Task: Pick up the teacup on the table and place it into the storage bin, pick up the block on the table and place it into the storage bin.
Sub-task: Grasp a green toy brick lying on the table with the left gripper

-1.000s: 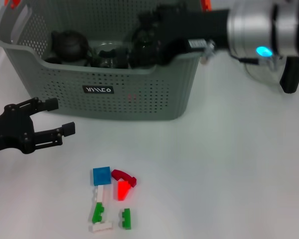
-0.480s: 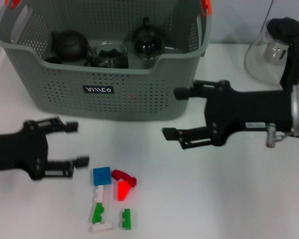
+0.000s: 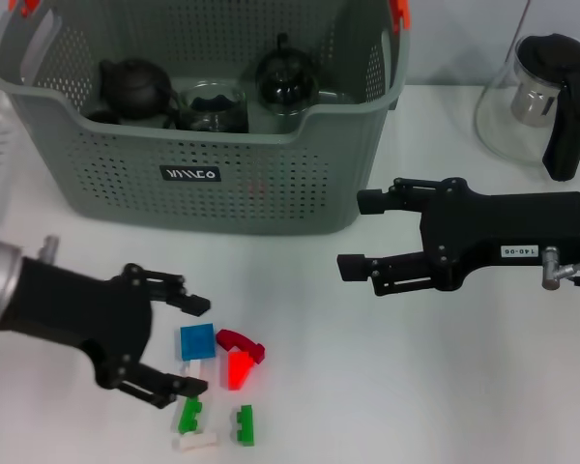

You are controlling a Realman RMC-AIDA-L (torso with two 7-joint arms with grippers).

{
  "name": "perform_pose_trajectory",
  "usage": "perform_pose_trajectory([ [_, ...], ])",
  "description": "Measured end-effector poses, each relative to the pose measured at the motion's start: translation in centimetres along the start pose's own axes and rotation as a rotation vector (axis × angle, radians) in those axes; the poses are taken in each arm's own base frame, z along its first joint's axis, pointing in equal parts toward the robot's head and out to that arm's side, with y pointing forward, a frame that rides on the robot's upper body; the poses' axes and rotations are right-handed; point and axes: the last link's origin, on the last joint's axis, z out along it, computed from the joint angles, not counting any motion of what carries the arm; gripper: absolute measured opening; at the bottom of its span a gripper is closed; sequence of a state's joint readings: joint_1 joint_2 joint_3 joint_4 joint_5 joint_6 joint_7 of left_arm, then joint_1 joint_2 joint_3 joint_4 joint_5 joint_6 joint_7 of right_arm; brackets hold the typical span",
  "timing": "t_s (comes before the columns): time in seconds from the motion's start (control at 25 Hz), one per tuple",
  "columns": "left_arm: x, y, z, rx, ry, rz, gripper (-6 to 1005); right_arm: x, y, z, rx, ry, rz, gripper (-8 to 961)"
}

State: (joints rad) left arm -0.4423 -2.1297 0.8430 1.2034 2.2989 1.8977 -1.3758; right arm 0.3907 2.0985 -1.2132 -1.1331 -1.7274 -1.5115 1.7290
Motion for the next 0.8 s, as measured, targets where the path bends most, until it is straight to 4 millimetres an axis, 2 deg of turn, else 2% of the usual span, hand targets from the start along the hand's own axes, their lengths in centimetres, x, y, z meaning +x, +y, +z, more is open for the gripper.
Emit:
perform_pose_trajectory([
  [0.04, 0.0, 0.0, 0.0, 0.000, 0.000, 0.000, 861, 0.0, -0.1, 0.0, -0.003, -0.002, 0.008, 939],
  [0.08, 1.5, -0.4, 0.8, -0.028, -0.057, 0.020, 861, 0.1, -0.1, 0.1, -0.006, -0.002, 0.015, 939],
  [0.12, 2.1, -0.6, 1.2, -0.038, -0.078, 0.027, 861, 0.3, -0.3, 0.1, -0.008, 0.000, 0.029, 939],
  [0.24, 2.5, -0.6, 1.6, -0.049, -0.102, 0.033, 861, 0.5, -0.6, -0.1, -0.005, 0.008, 0.036, 940],
  [0.28, 4.0, -0.7, 3.0, -0.092, -0.180, 0.055, 861, 0.5, -0.6, -0.2, -0.005, 0.014, 0.036, 940],
  [0.56, 5.8, -0.7, 5.4, -0.106, -0.298, 0.082, 861, 0.8, -0.8, -0.6, -0.059, 0.149, -0.024, 940],
  [0.8, 6.4, -0.3, 7.5, -0.102, -0.419, 0.084, 862, 0.2, -1.6, -0.8, -0.064, 0.236, -0.049, 940],
])
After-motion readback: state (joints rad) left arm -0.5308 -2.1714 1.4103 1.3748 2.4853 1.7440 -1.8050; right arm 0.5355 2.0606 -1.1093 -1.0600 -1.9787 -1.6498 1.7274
